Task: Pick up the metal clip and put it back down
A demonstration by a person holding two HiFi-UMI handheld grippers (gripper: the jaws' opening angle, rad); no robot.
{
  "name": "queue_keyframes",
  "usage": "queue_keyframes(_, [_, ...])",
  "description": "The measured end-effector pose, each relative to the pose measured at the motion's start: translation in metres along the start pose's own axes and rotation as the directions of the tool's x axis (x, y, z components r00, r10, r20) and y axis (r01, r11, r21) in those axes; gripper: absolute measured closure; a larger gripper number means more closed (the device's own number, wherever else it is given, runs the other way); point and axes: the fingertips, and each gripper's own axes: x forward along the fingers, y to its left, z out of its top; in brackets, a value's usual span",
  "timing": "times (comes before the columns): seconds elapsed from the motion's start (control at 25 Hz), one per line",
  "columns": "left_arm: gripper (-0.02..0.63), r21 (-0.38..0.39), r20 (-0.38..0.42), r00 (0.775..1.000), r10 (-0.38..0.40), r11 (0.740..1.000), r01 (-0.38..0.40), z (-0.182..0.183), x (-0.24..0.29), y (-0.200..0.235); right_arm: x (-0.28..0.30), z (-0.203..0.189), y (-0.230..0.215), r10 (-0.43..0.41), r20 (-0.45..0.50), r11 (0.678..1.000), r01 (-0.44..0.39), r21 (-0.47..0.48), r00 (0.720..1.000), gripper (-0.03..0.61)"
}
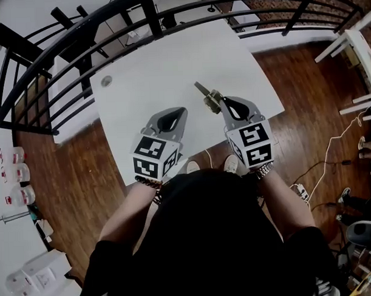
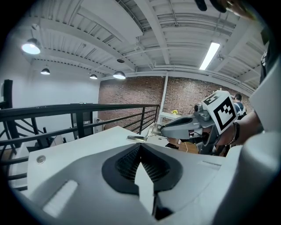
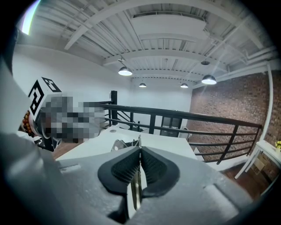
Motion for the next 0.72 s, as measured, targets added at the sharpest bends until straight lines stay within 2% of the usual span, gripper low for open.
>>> queue_keyframes(0.36, [0.597, 0.035, -0.011, 0.998, -0.068, 0.997, 0.069, 0.001, 0.018, -0.020, -0.023, -0.015, -0.021, -0.072, -0.015, 0.996, 0.072, 0.048, 0.997, 0.580])
queue_keyframes(0.72, [0.597, 0.059, -0.027, 0.998, -0.064, 0.996, 0.065, 0.004, 0.044, -0.067, -0.056, -0.036, -0.053, -0.061, 0.019, 0.995, 0.059, 0.086, 0.998, 0.580])
